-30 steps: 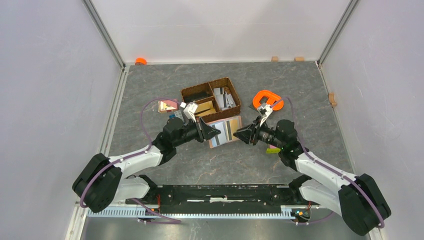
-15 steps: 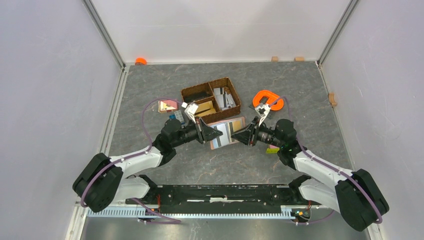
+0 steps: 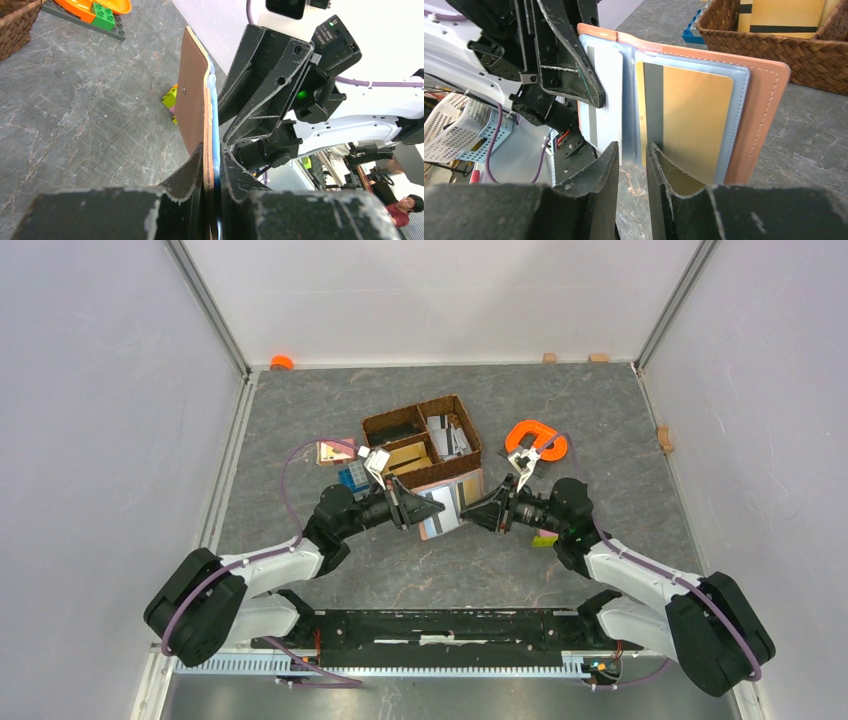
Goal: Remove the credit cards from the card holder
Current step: Remove the credit card from the card holder.
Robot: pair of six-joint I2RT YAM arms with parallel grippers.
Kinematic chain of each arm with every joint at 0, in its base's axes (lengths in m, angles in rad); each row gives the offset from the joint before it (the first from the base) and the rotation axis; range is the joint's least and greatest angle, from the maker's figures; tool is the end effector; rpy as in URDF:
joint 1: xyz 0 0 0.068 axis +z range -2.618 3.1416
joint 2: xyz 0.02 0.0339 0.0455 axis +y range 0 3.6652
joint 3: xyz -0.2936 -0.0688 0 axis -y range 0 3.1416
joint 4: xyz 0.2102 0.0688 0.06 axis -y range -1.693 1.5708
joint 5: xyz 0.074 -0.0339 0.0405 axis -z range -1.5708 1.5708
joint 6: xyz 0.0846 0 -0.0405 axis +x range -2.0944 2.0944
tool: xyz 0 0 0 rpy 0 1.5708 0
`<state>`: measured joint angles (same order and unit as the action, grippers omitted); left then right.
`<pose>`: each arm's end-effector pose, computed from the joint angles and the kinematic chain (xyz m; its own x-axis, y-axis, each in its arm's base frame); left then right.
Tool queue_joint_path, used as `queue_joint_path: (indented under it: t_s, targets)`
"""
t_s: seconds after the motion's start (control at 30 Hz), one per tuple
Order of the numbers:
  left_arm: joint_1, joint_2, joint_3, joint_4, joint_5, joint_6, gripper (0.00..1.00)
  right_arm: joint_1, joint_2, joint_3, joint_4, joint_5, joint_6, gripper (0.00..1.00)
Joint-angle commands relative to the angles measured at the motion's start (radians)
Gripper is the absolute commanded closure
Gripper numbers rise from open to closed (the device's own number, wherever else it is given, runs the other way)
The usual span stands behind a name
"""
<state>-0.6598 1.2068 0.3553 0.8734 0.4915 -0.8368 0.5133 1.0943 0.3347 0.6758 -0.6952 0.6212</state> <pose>0.1712 -0.1833 0.2725 -0.6665 -0.3115 -0.6774 0.6246 0.2629 -0.7354 0.1629 0.1540 0.2615 -0.6024 0.1735 -0.7791 -0.7164 0.3130 0.6236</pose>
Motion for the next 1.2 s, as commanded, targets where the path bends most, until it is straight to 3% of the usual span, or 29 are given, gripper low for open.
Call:
queue_joint_path:
  t_s: [0.0,0.3,0.77,1.17]
  targets:
    - [0.001,-0.001,-0.003,0.147,0.053,-0.045,0.98,0.002,0.002,-0.008,0.084,-0.041,0.021,0.69]
    - [0.001,0.006,0.001,0.125,0.046,-0.028,0.98,0.013,0.053,-0.009,0.149,-0.075,0.057,0.68]
    - [0.001,0.028,-0.01,0.218,0.079,-0.073,0.98,0.042,0.089,0.006,0.138,-0.072,0.039,0.68]
    - [0.002,0.083,-0.003,0.267,0.094,-0.114,0.98,0.042,0.083,0.007,0.174,-0.104,0.069,0.73]
